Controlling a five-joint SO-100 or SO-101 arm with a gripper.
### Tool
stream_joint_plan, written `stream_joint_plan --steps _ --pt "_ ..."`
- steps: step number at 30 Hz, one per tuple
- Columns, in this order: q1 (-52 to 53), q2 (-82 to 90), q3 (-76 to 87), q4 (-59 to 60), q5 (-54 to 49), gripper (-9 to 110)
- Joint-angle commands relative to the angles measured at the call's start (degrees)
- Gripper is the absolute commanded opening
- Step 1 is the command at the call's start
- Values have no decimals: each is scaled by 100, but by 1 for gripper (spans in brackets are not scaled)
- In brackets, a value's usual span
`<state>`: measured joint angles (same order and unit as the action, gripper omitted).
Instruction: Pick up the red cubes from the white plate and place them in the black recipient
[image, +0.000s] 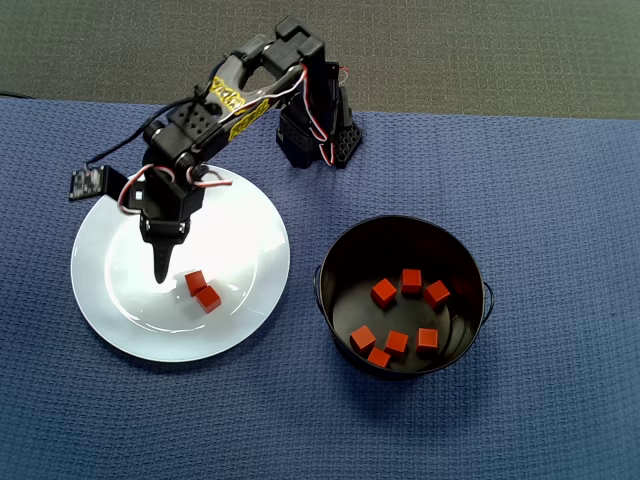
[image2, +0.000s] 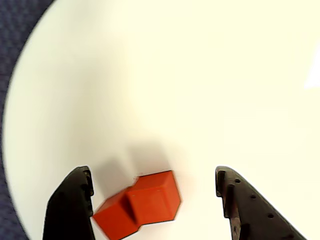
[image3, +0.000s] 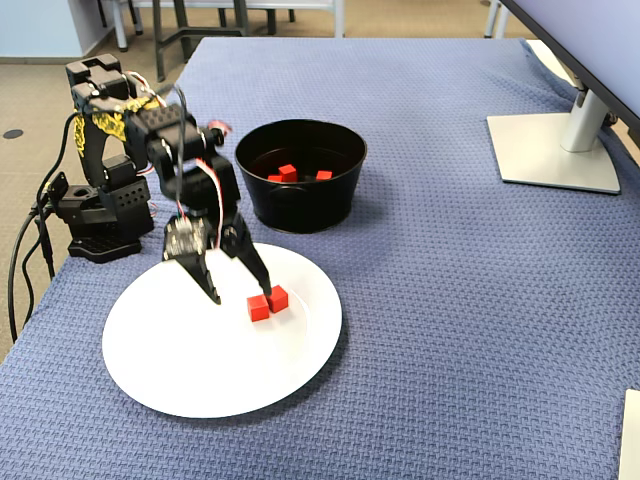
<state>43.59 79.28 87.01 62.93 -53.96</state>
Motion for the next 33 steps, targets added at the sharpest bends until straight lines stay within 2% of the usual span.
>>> stream_joint_plan --steps 1,9,33 --pt "9 -229 -290 -211 -475 25" --pt "-308 -422 -290 -229 -1011 24" --pt "-615 -1020 -176 -879 -668 21"
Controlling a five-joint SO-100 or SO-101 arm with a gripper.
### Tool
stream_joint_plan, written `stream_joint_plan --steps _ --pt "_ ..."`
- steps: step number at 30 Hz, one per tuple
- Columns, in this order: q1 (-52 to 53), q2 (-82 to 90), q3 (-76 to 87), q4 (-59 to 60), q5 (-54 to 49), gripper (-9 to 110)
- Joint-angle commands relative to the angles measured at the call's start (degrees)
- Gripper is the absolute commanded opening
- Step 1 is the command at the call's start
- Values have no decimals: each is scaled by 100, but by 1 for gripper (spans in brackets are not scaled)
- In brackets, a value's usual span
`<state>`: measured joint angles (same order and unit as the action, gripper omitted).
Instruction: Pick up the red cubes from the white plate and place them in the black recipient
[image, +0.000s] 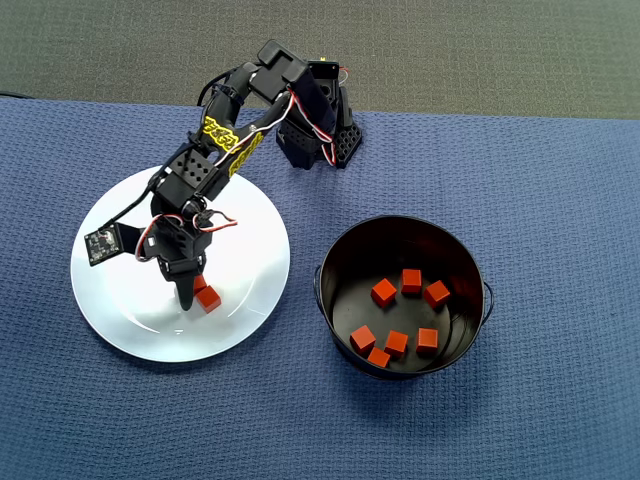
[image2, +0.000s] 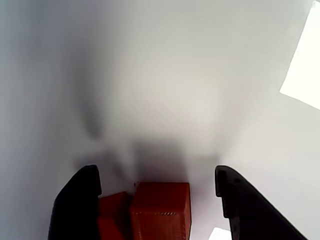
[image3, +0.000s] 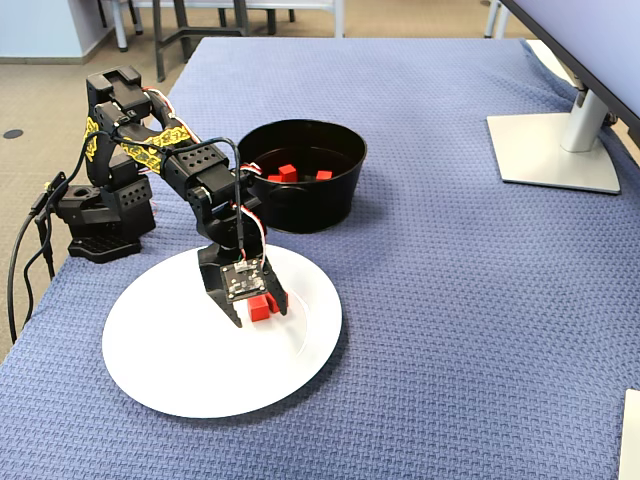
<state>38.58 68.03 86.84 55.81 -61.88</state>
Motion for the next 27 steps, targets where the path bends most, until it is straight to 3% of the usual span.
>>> stream_joint_plan --steps 1,27 --pt "-123 141 -105 -211 141 21" --pt "-360 756 782 -308 281 19"
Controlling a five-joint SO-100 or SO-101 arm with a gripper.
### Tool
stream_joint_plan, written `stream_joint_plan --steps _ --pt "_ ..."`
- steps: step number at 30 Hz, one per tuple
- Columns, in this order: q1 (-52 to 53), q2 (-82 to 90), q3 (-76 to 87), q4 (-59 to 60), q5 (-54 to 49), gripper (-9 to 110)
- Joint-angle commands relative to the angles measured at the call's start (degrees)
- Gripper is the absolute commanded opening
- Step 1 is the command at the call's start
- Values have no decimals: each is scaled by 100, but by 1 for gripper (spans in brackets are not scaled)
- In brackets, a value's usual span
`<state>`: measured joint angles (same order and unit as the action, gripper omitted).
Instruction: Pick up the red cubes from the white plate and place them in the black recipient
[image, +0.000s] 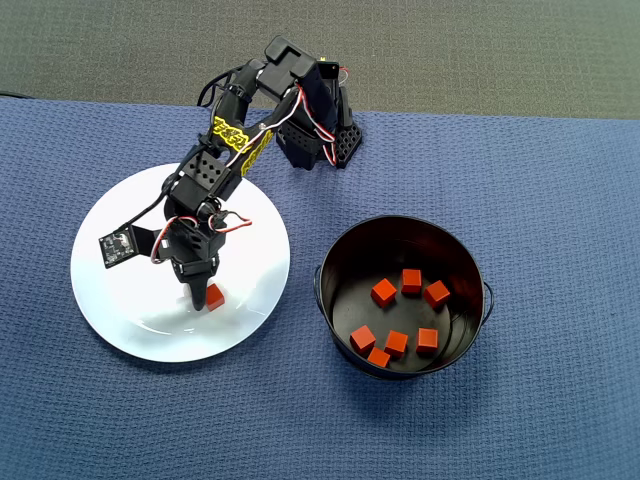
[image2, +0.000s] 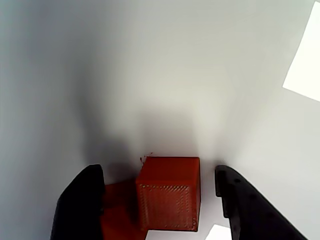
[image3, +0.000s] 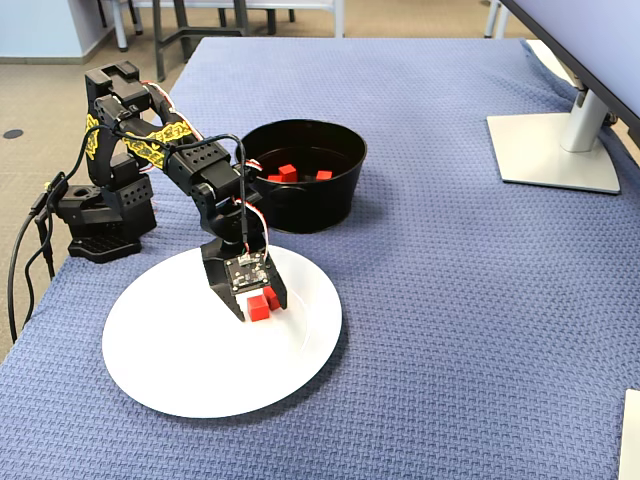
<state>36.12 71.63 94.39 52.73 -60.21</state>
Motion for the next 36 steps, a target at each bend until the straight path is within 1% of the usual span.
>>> stream_joint_plan --steps 1,5,8,14,20,23,27,29,33,36 --pt "-123 431 70 9 114 19" --pt "-158 589 220 9 132 18" --pt "-158 615 237 9 176 15" --pt "-141 624 202 -141 387 0" --pt "-79 677 -132 -9 624 0" --pt "0 1037 -738 729 896 0" --pt "-18 1951 -1380 1767 1503 0" --pt "-105 2408 -1547 2048 2021 0" --pt "-650 3278 -1441 2101 2971 0" --pt "-1512 3779 -1222 2057 3639 0"
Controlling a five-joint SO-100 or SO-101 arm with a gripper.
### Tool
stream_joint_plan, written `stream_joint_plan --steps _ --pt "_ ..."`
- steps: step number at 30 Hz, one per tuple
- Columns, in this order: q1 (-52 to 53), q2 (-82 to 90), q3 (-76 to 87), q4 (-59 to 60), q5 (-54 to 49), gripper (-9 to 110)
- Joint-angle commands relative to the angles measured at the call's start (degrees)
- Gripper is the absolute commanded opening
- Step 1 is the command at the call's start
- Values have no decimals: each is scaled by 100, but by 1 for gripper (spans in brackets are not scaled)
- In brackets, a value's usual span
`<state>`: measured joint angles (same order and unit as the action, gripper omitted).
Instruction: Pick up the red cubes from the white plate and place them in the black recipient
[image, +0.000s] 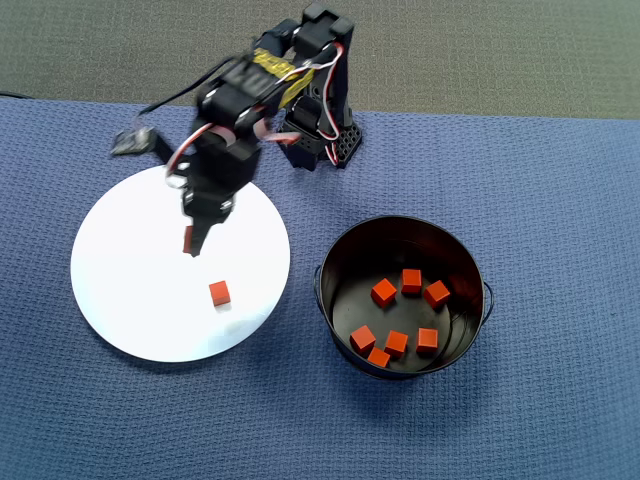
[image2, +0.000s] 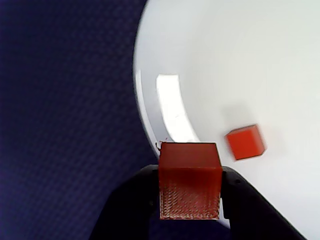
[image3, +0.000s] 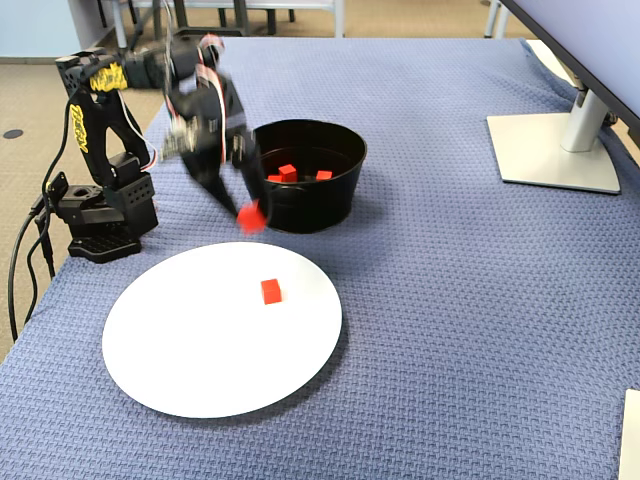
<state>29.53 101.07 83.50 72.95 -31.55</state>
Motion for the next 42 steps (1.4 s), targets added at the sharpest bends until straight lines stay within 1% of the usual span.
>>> stream_joint_plan --steps 1,3,7,11,13,14,15,16,17,18,20,21,26,29,33,36,39,42 --pt "-1222 914 -97 -35 1063 0" --pt "-2030 940 -62 -176 1582 0" --pt "-3560 773 141 -343 2259 0" --pt "-4605 466 343 -554 2786 0" --pt "-5045 325 396 -580 2777 0" --pt "-5229 281 439 -571 2654 2" --pt "-5317 264 483 -510 2452 11" --pt "-5344 237 492 -396 2109 30" --pt "-5238 255 492 -299 1767 39" --pt "-5001 316 510 -264 1450 39" --pt "-4219 378 439 -325 1160 34" --pt "-3814 343 343 -308 905 35" --pt "-2021 -18 62 -202 -721 31" --pt "-1178 -272 105 -272 -1731 30" --pt "-387 -721 132 -545 -2602 28" --pt "44 -1028 158 -642 -3111 27" --pt "360 -1336 369 -1178 -3182 27" --pt "545 -1661 536 -1600 -3006 25"
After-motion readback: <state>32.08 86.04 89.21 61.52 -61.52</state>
